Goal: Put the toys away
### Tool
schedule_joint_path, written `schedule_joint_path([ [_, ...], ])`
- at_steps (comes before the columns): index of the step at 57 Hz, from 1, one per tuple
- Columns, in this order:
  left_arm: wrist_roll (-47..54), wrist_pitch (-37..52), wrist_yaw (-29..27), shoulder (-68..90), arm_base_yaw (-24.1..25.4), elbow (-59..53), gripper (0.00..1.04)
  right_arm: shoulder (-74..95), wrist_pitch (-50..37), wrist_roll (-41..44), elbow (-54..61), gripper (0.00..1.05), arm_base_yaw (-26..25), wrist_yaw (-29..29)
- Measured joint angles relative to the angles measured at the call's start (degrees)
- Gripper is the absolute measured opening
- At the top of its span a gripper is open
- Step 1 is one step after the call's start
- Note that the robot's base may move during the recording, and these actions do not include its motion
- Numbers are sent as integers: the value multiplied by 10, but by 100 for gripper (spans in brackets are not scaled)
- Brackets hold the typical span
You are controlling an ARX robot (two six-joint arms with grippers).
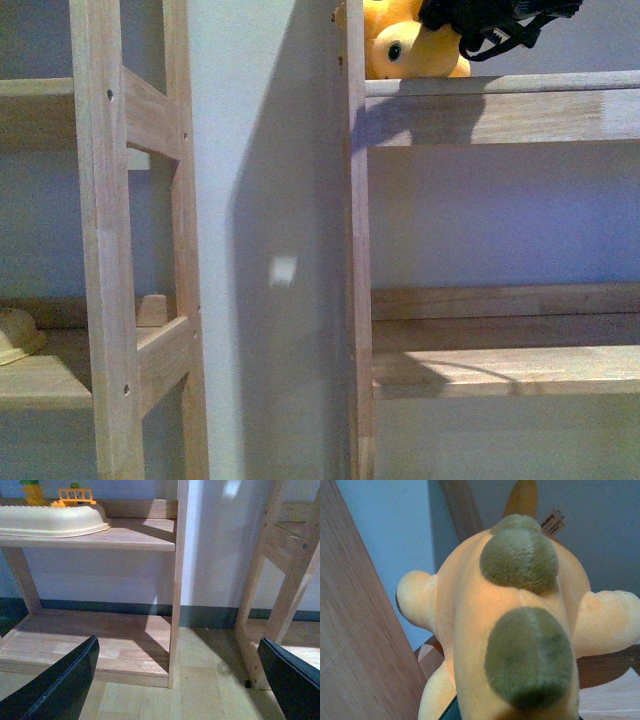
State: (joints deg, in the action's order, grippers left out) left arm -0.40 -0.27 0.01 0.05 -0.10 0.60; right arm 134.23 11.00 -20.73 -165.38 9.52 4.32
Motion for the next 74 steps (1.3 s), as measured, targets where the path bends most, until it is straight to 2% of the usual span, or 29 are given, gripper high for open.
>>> schedule_joint_path([
  [5,0,0,0,0,0,0,98,0,4,1,0,15,0,-3],
  [7,0,0,0,0,0,0,98,0,6,2,-1,25,-1,-5],
  [8,0,0,0,0,0,0,98,0,6,2,-1,25,-1,-5],
  [14,0,0,0,0,0,0,98,0,7,7,-2,47,-3,-9],
  [15,0,0,0,0,0,0,98,0,7,7,-2,47,-3,-9],
  [16,0,0,0,0,0,0,98,0,7,9,-2,52,-3,-12],
  [17,0,0,0,0,0,0,98,0,7,9,-2,52,-3,-12],
  [22,0,0,0,0,0,0,98,0,7,12,-2,67,-4,-16],
  [23,0,0,0,0,0,0,98,0,7,12,-2,67,-4,-16],
  [30,0,0,0,0,0,0,98,0,0,25,-2,87,-7,-26],
  [34,0,0,0,0,0,0,98,0,-6,30,-2,93,-7,-30],
  [37,0,0,0,0,0,0,98,0,-14,36,-2,103,-8,-33],
  [39,0,0,0,0,0,0,98,0,-17,39,-2,104,-8,-33],
  [41,0,0,0,0,0,0,98,0,-24,40,-2,100,-8,-34],
  [43,0,0,0,0,0,0,98,0,-24,40,-2,100,-8,-34],
  [45,0,0,0,0,0,0,98,0,-36,43,-2,90,-9,-39],
  [47,0,0,0,0,0,0,98,0,-39,47,-2,90,-9,-40],
  [52,0,0,0,0,0,0,98,-1,-58,55,-2,104,-9,-43],
  [55,0,0,0,0,0,0,98,-3,-66,58,-2,103,-9,-43],
  [56,0,0,0,0,0,0,98,-4,-70,62,-2,97,-9,-44],
  [58,0,0,0,0,0,0,98,-10,-83,70,5,95,-9,-49],
  [61,0,0,0,0,0,0,98,-45,-132,78,64,99,-9,-65],
  [74,0,0,0,0,0,0,98,-237,-279,112,346,98,-12,-172],
])
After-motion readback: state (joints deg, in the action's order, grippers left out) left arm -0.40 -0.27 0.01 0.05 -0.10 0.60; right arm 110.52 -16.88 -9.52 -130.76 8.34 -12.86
